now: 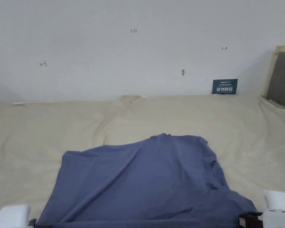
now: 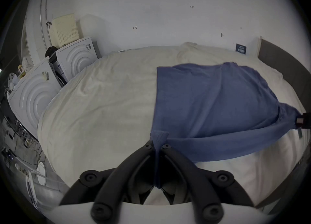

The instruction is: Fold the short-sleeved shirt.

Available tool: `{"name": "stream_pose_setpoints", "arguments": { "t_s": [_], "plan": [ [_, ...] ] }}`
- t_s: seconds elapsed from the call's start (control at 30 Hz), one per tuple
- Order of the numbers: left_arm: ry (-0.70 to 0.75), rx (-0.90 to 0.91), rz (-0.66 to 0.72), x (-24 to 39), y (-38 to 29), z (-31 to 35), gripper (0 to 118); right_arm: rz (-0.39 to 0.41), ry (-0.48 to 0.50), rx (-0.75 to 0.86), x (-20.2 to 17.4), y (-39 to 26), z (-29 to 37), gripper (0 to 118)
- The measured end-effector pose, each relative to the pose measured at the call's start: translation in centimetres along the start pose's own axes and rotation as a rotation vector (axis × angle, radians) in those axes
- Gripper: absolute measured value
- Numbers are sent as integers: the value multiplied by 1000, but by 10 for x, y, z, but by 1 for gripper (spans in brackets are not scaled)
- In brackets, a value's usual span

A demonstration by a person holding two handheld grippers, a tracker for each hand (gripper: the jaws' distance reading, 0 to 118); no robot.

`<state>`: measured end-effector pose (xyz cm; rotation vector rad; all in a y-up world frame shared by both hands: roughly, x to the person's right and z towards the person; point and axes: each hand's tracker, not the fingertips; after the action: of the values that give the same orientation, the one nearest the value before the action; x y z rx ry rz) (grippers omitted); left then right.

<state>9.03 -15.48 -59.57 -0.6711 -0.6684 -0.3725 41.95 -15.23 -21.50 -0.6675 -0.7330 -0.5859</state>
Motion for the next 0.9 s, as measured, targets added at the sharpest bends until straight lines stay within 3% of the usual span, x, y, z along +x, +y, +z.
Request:
{"name": "stream_pose_setpoints", "arguments": {
  "t_s": [0.1,0.23,0.37,0.4,0.43,0.5,0.53,0.67,0.83,0.87,0.9],
  "plan": [
    [-11,-41,23,-4,-33,10,3,22,-12,-44,3,-39,6,1],
    [-3,-46,39,-10,-65,32,3,-110,26,-72,19,-76,16,1],
    [-23,-44,72,-16,-74,39,7,-79,7,-50,22,-89,24,2],
    [-20,-43,69,-15,-71,40,25,-95,10,-37,21,-87,24,16],
    [-4,-38,68,-15,-70,40,52,-97,-8,-33,18,-85,23,39],
    [42,-35,66,-16,-70,41,110,-46,-81,-23,11,-84,23,98],
    [33,-36,75,-19,-71,43,116,-15,-127,-21,8,-85,24,99],
    [6,-4,112,-27,-73,69,116,71,-172,64,-1,-89,54,99],
    [-62,18,124,-22,-85,102,115,99,-55,120,-16,-99,94,98],
    [-75,15,123,-19,-90,109,112,101,-22,133,-20,-101,101,95],
    [-77,21,118,-16,-95,114,98,103,-11,149,-24,-105,105,78]
  ]
}}
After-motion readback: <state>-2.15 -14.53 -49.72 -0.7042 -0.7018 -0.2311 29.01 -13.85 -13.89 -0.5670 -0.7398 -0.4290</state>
